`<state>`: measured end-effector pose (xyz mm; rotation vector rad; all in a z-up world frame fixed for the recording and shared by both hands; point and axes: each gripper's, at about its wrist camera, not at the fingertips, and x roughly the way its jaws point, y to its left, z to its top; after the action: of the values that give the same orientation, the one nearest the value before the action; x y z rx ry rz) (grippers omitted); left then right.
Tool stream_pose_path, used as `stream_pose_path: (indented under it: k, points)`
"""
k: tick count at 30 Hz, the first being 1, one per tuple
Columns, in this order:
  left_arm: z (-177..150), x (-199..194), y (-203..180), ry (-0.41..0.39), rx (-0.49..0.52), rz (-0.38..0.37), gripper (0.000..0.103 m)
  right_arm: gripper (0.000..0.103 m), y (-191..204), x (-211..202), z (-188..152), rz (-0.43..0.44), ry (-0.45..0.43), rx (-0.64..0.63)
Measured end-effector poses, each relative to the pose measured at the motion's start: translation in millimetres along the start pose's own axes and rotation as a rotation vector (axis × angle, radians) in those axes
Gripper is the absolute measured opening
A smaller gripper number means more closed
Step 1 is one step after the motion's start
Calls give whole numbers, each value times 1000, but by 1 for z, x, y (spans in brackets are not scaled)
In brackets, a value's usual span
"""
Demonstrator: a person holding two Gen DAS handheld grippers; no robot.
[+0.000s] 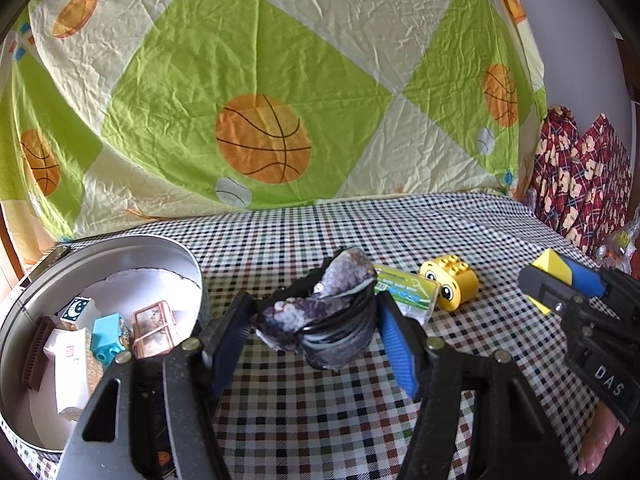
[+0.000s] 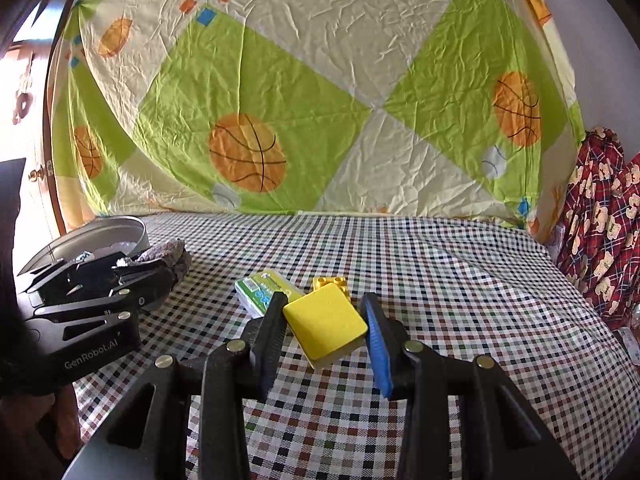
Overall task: Organize rigid objects
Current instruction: 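Carry the grey pouch and yellow square block over the tin with both tools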
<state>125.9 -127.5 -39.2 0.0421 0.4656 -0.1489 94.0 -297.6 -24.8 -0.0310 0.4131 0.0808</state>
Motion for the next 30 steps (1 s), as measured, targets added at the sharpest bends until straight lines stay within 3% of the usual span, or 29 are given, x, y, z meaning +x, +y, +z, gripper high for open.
stream_pose_path:
  k: [17, 30]
  points:
    - [-2, -16, 13, -53, -36, 30, 63, 40, 8, -12, 1, 3, -73, 18]
    - [-7, -31, 27, -103, -61, 66, 63, 40, 26, -11, 3, 62, -93, 17]
